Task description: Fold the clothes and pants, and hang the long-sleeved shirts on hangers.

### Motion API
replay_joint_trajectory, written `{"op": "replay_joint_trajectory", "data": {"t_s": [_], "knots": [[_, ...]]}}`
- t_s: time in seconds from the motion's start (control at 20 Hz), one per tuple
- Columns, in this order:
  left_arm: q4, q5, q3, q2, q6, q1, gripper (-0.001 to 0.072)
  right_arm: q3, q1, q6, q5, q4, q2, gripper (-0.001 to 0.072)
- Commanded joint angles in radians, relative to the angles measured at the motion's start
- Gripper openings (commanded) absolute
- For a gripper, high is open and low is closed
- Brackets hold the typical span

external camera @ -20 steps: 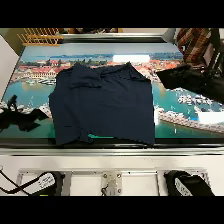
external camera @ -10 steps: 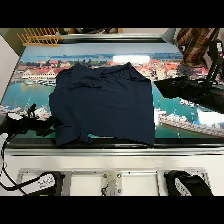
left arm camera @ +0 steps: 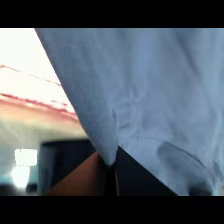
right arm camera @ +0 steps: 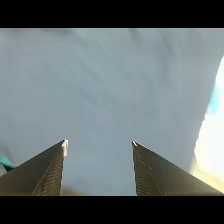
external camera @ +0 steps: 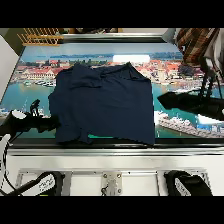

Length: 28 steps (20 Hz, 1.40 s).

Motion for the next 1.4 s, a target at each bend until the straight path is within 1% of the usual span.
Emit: {"op": "replay_joint_trajectory", "data": {"t_s": [0.0, 0.05, 0.1, 0.15, 0.2, 0.3, 0.35, 0.4, 0.5, 0.55, 0.6, 0.85, 1.1, 1.2, 1.35], "knots": [[0.039, -0.100, -0.001, 0.105, 0.000, -0.001, 0.0010, -0.192, 0.000, 0.434, 0.170, -0.201, 0.054, 0.0450], [0.046, -0.120, -0.001, 0.127, 0.000, -0.001, 0.0010, -0.277, 0.000, 0.482, 0.163, -0.176, 0.074, 0.0455], [0.053, -0.134, -0.001, 0.145, 0.000, -0.001, 0.0010, -0.354, 0.000, 0.532, 0.146, -0.141, 0.087, 0.0477], [0.053, -0.144, -0.001, 0.158, 0.000, -0.001, 0.0010, -0.431, 0.000, 0.586, 0.116, -0.100, 0.099, 0.0615], [0.053, -0.148, -0.001, 0.169, 0.000, -0.001, 0.0010, -0.499, 0.000, 0.627, 0.081, -0.054, 0.108, 0.0681], [0.052, -0.145, -0.001, 0.187, 0.000, -0.001, 0.0010, -0.620, 0.001, 0.719, -0.038, 0.067, 0.122, 0.0680], [0.052, -0.144, -0.001, 0.192, 0.000, -0.001, 0.0010, -0.660, 0.002, 0.727, -0.108, 0.118, 0.130, 0.0679], [0.051, -0.145, 0.000, 0.193, 0.000, -0.001, 0.0010, -0.694, 0.003, 0.745, -0.177, 0.149, 0.138, 0.0679], [0.050, -0.145, -0.001, 0.193, 0.000, -0.001, 0.0010, -0.723, 0.002, 0.798, -0.239, 0.150, 0.136, 0.0677], [0.050, -0.145, -0.001, 0.193, 0.000, -0.001, 0.0010, -0.731, 0.002, 0.798, -0.256, 0.146, 0.136, 0.0674], [0.050, -0.145, -0.001, 0.193, 0.000, -0.001, 0.0010, -0.733, 0.002, 0.798, -0.268, 0.146, 0.135, 0.0644], [0.043, -0.148, -0.001, 0.193, 0.000, -0.001, 0.0010, -0.737, 0.003, 0.792, -0.296, 0.099, 0.084, 0.0644], [0.043, -0.155, -0.001, 0.193, 0.000, -0.001, 0.0010, -0.737, 0.114, 0.793, -0.410, 0.103, -0.007, 0.0642], [0.043, -0.156, -0.001, 0.193, 0.000, -0.001, 0.0010, -0.737, 0.156, 0.793, -0.480, 0.106, -0.035, 0.0636], [0.043, -0.156, 0.000, 0.193, -0.001, -0.001, 0.0010, -0.737, 0.167, 0.793, -0.570, 0.105, -0.047, 0.0635]]}}
